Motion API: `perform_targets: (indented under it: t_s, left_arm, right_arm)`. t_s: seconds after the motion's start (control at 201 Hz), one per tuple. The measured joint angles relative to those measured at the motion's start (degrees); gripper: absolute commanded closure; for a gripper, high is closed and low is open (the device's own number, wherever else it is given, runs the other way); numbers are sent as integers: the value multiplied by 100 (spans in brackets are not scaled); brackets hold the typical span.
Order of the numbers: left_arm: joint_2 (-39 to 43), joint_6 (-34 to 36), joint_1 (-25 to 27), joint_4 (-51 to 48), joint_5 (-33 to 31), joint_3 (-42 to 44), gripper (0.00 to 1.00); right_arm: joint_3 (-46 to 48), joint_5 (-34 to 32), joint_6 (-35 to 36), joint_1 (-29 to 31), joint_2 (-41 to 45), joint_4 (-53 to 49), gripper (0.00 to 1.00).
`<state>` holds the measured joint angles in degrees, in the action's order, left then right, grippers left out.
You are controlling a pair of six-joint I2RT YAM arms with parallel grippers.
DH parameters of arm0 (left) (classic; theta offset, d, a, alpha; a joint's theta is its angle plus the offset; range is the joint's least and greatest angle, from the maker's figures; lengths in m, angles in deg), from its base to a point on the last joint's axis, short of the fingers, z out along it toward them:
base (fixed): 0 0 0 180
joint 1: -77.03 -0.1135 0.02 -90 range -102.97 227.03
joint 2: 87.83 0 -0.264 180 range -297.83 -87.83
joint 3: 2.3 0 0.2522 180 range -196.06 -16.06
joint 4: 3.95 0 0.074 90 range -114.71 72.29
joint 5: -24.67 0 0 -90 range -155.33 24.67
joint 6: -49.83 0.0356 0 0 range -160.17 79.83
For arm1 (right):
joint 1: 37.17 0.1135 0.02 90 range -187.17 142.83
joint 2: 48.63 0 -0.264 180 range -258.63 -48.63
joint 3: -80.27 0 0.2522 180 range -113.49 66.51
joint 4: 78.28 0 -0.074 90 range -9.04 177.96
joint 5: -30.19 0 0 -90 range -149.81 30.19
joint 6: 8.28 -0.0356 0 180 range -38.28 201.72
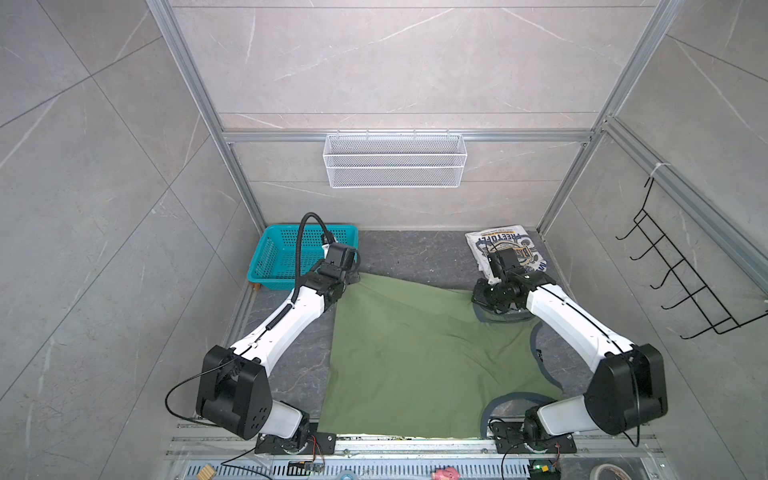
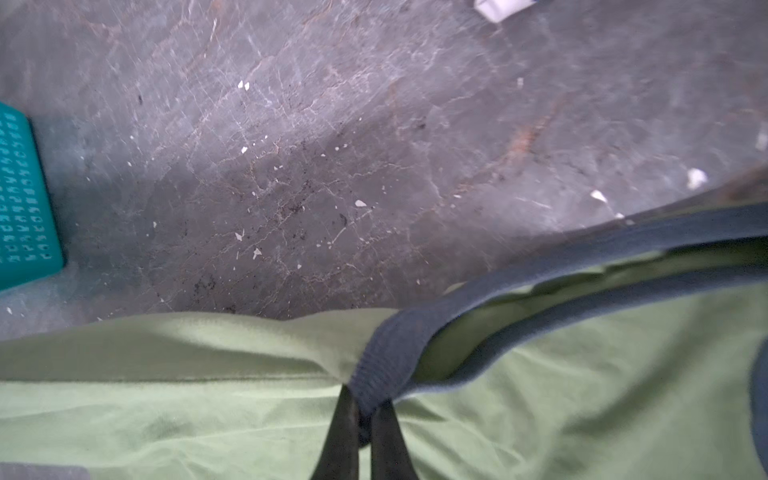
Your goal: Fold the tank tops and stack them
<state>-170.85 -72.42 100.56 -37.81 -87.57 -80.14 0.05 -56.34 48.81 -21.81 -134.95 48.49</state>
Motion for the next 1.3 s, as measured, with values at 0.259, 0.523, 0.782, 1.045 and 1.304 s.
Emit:
perform_targets:
  t_s: [0.259, 0.523, 0.782, 1.045, 1.304]
  left_arm:
    - [-142, -120, -254, -24, 162, 479, 100]
    - [-369, -105, -326, -2, 136, 118, 100]
    - [-640, -7, -407, -50, 133, -140, 100]
    - [-1082, 144, -409, -184, 275, -479, 100]
    - [-828, 138, -407, -164, 339, -177, 100]
  right_arm:
    - [-813, 15, 396, -39, -1040, 17, 100]
    - [-2479, -114, 761, -192, -2341, -72, 100]
    - [-2992, -85, 1010, -205, -3001, -243, 99]
    - [-3032, -85, 1054, -214, -3145, -328, 99]
    - [-2238, 90, 1045, -216, -2645, -122, 97]
